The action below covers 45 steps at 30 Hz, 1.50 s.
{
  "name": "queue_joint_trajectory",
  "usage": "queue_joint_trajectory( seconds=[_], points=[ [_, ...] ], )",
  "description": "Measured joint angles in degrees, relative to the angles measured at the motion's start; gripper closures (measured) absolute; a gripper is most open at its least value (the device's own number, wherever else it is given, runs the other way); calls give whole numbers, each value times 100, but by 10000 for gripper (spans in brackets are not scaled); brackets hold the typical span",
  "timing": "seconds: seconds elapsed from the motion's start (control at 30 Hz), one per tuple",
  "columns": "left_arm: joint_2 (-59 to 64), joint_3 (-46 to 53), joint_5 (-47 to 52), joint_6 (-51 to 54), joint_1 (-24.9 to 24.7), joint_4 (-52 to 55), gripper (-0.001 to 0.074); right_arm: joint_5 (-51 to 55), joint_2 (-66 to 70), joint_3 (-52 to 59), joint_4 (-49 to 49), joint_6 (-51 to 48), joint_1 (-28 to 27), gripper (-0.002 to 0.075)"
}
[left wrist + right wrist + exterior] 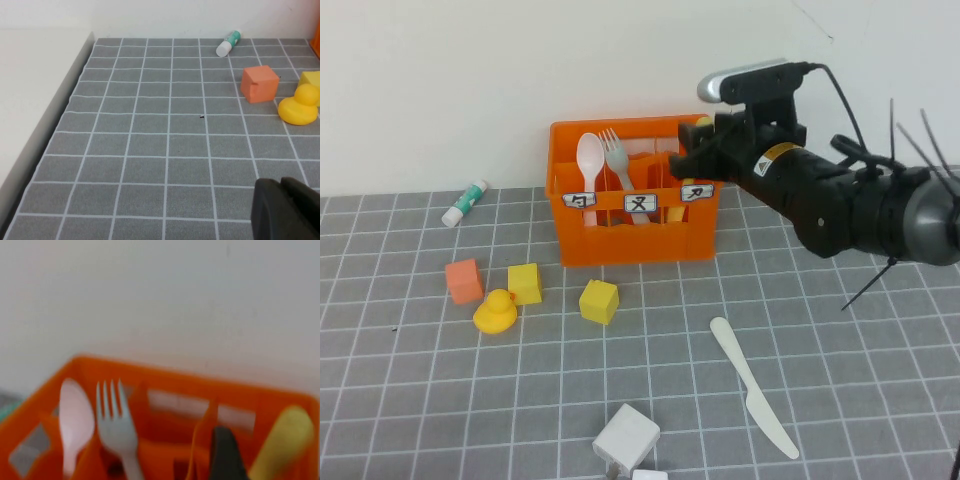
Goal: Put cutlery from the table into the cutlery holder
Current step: Place the knife on the box, then pick up the knife
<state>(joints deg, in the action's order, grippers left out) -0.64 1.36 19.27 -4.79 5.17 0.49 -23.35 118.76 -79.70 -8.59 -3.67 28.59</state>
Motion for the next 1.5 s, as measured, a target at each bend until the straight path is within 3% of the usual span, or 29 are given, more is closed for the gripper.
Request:
queue_joint_trajectory(
  seconds=[0.33, 0.5, 0.7, 1.07, 1.5],
  points=[
    [0, -10, 0, 0, 0, 0, 736, 3333, -1778, 0, 207, -1427, -21, 337],
    [0, -10, 0, 0, 0, 0, 736, 5351, -2520, -26, 197, -1476, -21, 354],
    [0, -10, 0, 0, 0, 0, 736, 7029, -2404, -26, 208, -1476, -21, 359],
    [0, -10, 0, 0, 0, 0, 736, 7735, -969, -120, 208, -1445, 132, 392],
    [0, -10, 0, 13, 0, 0, 736, 7747, 635, -1312, 273, -887, 304, 351]
  ],
)
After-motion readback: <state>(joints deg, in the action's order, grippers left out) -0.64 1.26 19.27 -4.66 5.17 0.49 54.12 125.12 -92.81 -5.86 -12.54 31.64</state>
